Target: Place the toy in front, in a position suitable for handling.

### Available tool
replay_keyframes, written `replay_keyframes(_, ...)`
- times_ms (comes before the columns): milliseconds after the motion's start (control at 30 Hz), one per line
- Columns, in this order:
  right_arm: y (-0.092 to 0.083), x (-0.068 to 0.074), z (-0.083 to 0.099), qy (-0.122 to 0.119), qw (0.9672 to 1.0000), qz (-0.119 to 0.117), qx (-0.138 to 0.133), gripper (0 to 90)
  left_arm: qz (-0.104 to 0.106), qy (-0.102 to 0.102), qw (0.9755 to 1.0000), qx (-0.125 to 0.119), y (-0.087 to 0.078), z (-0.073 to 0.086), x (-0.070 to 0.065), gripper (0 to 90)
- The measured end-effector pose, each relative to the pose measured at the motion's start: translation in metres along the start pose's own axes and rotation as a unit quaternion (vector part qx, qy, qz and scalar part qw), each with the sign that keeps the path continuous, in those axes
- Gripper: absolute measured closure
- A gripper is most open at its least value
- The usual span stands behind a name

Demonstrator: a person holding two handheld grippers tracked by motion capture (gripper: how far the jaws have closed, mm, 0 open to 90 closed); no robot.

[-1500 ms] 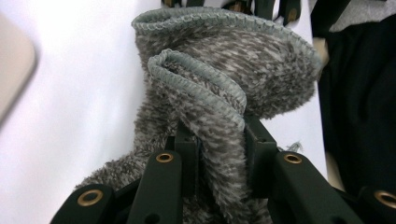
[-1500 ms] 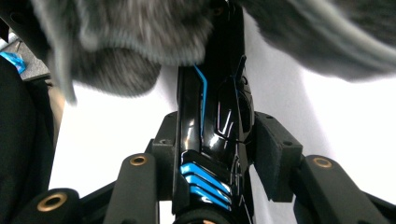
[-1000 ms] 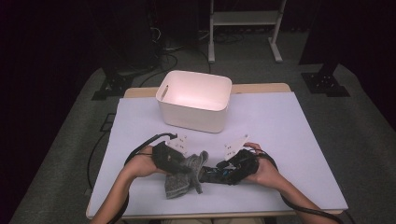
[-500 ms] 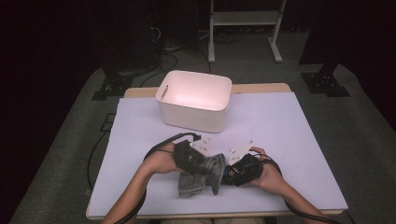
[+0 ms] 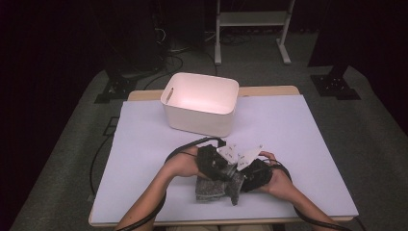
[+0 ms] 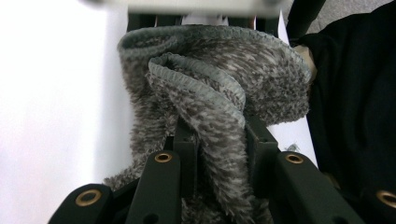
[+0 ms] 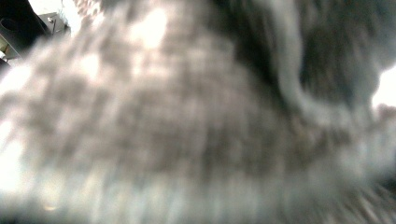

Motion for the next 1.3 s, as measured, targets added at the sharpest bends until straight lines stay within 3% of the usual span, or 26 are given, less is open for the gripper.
replay_keyframes(133, -0.001, 0.001, 0.000, -0.003, 1.0000, 0.002, 0.004, 57.7, -0.011, -0.013, 0.9998, -0.006, -0.010, 0.017, -0.003, 71.0)
replay_keyframes(300, -0.006, -0.002, 0.003, 0.008, 0.9999, -0.005, 0.006, 61.8, -0.025, -0.048, 0.9982, -0.027, -0.025, 0.044, -0.010, 71.1)
replay_keyframes(433, -0.008, -0.003, 0.005, 0.010, 0.9999, -0.008, 0.005, 62.3, -0.036, -0.066, 0.9968, -0.027, -0.033, 0.060, -0.014, 71.0)
replay_keyframes(700, -0.008, -0.005, 0.003, 0.019, 0.9997, -0.013, 0.010, 61.4, -0.047, -0.097, 0.9937, -0.032, -0.039, 0.087, -0.022, 71.0)
replay_keyframes(800, -0.011, -0.006, 0.000, 0.032, 0.9992, -0.023, -0.002, 53.2, -0.043, -0.101, 0.9934, -0.034, -0.036, 0.091, -0.024, 71.0)
replay_keyframes(900, -0.011, -0.004, -0.007, 0.026, 0.9993, -0.026, 0.001, 50.5, -0.040, -0.101, 0.9932, -0.040, -0.032, 0.091, -0.024, 71.0)
replay_keyframes(1100, 0.000, 0.005, -0.024, -0.005, 0.9992, -0.006, 0.038, 48.6, -0.031, -0.099, 0.9935, -0.047, -0.024, 0.089, -0.023, 71.0)
replay_keyframes(1300, 0.015, 0.007, -0.042, -0.025, 0.9969, -0.002, 0.074, 50.5, -0.029, -0.104, 0.9925, -0.057, -0.023, 0.090, -0.022, 71.1)
Point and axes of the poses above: each handheld gripper's, and its own axes: y roughly forward along the jaws, z roughly out of its underside, x roughly to its left, the point moved 2 cm from there along y, roughly forward along the jaws, and after that the axes turned 10 degrees about y, right-handed, at the moved point
